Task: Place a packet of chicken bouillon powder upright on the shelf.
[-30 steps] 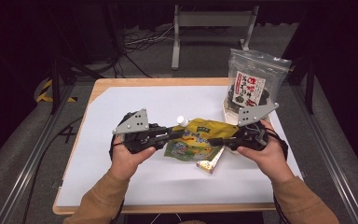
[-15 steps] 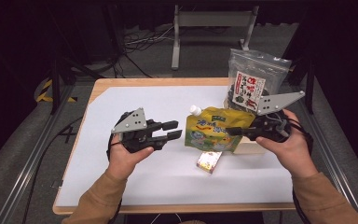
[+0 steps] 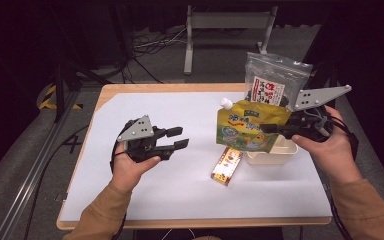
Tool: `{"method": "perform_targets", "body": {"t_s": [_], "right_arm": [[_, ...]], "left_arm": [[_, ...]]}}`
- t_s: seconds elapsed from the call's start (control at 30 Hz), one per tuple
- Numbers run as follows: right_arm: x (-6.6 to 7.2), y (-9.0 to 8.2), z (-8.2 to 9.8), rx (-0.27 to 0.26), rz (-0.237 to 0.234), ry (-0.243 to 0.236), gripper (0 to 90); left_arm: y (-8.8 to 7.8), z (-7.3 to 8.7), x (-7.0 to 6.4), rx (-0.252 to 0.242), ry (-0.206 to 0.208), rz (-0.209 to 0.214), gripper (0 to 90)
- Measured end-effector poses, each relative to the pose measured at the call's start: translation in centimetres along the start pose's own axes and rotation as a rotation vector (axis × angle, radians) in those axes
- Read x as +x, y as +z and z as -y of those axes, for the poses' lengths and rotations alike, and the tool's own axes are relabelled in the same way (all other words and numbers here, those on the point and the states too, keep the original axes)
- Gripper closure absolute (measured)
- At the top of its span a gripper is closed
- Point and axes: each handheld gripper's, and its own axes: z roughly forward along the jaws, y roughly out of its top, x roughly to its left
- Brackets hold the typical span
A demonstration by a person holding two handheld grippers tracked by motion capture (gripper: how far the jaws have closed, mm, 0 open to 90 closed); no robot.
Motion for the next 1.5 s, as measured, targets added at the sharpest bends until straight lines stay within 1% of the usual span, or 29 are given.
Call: {"method": "perform_targets", "body": {"t_s": [0.03, 0.13, 0.27, 0.33, 0.37, 0.43, 0.5, 0.63, 0.67, 0.7, 0.77, 0.8, 0.87, 0.9, 0.93, 0.97, 1.0, 1.07, 1.2, 1.23, 1.27, 1.33, 1.4, 1.5], "right_arm": [[-0.1, -0.1, 0.0, 0.003, 0.01, 0.002, 84.0], [-0.6, -0.4, 0.0, 0.004, 0.032, 0.007, 84.0], [-1.3, -0.8, 0.1, 0.016, 0.066, 0.021, 84.1], [-1.6, -0.9, 0.2, 0.021, 0.08, 0.026, 84.1], [-1.8, -1.0, 0.2, 0.024, 0.087, 0.029, 84.1], [-2.1, -1.1, 0.3, 0.027, 0.099, 0.036, 84.1], [-2.4, -1.3, 0.4, 0.03, 0.112, 0.042, 84.2], [-3.0, -1.7, 0.6, 0.043, 0.137, 0.054, 84.2], [-3.1, -1.7, 0.7, 0.046, 0.143, 0.056, 84.2], [-3.2, -1.8, 0.7, 0.048, 0.147, 0.06, 84.2], [-3.5, -1.9, 0.9, 0.055, 0.159, 0.066, 84.2], [-3.6, -1.9, 0.9, 0.057, 0.163, 0.066, 84.3], [-3.8, -2.0, 1.0, 0.059, 0.167, 0.07, 84.4], [-3.9, -2.0, 1.1, 0.06, 0.166, 0.073, 84.3], [-4.0, -2.0, 1.2, 0.062, 0.166, 0.074, 84.3], [-4.1, -2.0, 1.2, 0.063, 0.164, 0.075, 84.3], [-4.2, -2.0, 1.3, 0.064, 0.162, 0.075, 84.3], [-4.4, -1.9, 1.6, 0.068, 0.16, 0.08, 84.4], [-5.0, -1.5, 2.3, 0.074, 0.15, 0.085, 84.5], [-5.1, -1.4, 2.4, 0.077, 0.15, 0.089, 84.5], [-5.2, -1.3, 2.5, 0.079, 0.151, 0.091, 84.5], [-5.4, -1.2, 2.8, 0.082, 0.149, 0.095, 84.5], [-5.6, -1.0, 3.1, 0.084, 0.145, 0.1, 84.6], [-5.9, -0.7, 3.6, 0.089, 0.139, 0.107, 84.6]], "left_arm": [[0.0, 0.1, 0.0, 0.003, -0.006, -0.004, 54.2], [0.1, 0.1, 0.1, 0.008, -0.001, -0.009, 53.1], [0.2, 0.2, 0.2, 0.012, -0.008, -0.013, 52.2], [0.2, 0.2, 0.2, 0.018, -0.005, -0.015, 52.1], [0.3, 0.3, 0.2, 0.019, -0.011, -0.015, 52.1], [0.3, 0.3, 0.3, 0.026, -0.003, -0.017, 52.0], [0.3, 0.3, 0.2, 0.027, -0.014, -0.017, 52.0], [0.4, 0.4, 0.3, 0.031, -0.016, -0.021, 51.9], [0.4, 0.4, 0.3, 0.034, -0.011, -0.02, 51.8], [0.4, 0.4, 0.3, 0.036, -0.023, -0.022, 51.6], [0.5, 0.4, 0.3, 0.047, -0.019, -0.026, 51.1], [0.6, 0.5, 0.3, 0.054, -0.03, -0.03, 50.5], [0.7, 0.5, 0.3, 0.071, -0.034, -0.039, 49.2], [0.7, 0.5, 0.4, 0.074, -0.027, -0.038, 49.1], [0.7, 0.6, 0.4, 0.074, -0.037, -0.037, 48.9], [0.8, 0.6, 0.4, 0.075, -0.029, -0.037, 48.9], [0.8, 0.6, 0.4, 0.075, -0.038, -0.035, 48.7], [0.8, 0.6, 0.4, 0.079, -0.033, -0.035, 48.4], [0.9, 0.7, 0.4, 0.084, -0.045, -0.032, 47.8], [0.9, 0.7, 0.5, 0.087, -0.038, -0.033, 47.7], [1.0, 0.7, 0.4, 0.087, -0.046, -0.034, 47.5], [1.0, 0.8, 0.5, 0.094, -0.038, -0.035, 47.3], [1.1, 0.8, 0.4, 0.095, -0.048, -0.031, 47.3], [1.2, 0.9, 0.4, 0.1, -0.042, -0.031, 47.3]]}}
